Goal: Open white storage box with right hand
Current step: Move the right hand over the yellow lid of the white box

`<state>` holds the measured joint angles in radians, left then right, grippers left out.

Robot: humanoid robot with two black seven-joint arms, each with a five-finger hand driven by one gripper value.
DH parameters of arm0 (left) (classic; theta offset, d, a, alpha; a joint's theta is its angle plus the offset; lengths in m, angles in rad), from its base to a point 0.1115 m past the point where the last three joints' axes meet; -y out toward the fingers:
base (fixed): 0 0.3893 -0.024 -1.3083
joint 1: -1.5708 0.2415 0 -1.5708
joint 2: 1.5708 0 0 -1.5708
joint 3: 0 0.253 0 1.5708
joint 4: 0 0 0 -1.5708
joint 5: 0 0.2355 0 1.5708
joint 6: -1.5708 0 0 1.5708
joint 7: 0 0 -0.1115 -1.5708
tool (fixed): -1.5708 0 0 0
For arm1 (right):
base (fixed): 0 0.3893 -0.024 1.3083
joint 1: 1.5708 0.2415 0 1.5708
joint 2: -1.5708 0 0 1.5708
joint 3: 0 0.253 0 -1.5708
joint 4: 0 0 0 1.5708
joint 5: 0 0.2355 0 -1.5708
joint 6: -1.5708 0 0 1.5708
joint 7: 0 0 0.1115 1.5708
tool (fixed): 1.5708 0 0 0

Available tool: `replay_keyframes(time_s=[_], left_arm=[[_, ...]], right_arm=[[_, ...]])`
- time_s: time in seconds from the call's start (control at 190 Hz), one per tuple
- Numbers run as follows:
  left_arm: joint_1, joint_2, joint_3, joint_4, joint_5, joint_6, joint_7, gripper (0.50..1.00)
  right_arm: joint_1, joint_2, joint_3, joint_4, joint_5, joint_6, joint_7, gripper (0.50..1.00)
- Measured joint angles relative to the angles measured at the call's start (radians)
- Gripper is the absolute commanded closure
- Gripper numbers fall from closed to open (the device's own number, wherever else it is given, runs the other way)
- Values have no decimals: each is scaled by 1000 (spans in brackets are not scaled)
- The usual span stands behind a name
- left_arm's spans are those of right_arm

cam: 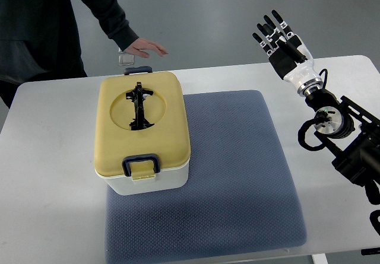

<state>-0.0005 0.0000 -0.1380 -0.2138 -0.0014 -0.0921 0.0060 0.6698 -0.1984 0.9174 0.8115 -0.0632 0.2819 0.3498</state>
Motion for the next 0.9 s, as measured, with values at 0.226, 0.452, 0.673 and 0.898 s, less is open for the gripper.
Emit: replay_keyframes(time_s=[0.226,0.452,0.673,0.898], left_arm=[[0,0,1,4,0,7,3,500],[1,0,0,8,0,6,3,500],[0,0,0,7,0,1,3,500],[0,0,1,1,0,-1,2,500]], right_arm=[[5,1,-5,0,-7,-6,-2,570],[178,-64,-206,1,-165,-23,-3,570],[551,-164,-723,2,-344,-36,0,570],[863,-163,-1057,65,-630,-25,5,572]])
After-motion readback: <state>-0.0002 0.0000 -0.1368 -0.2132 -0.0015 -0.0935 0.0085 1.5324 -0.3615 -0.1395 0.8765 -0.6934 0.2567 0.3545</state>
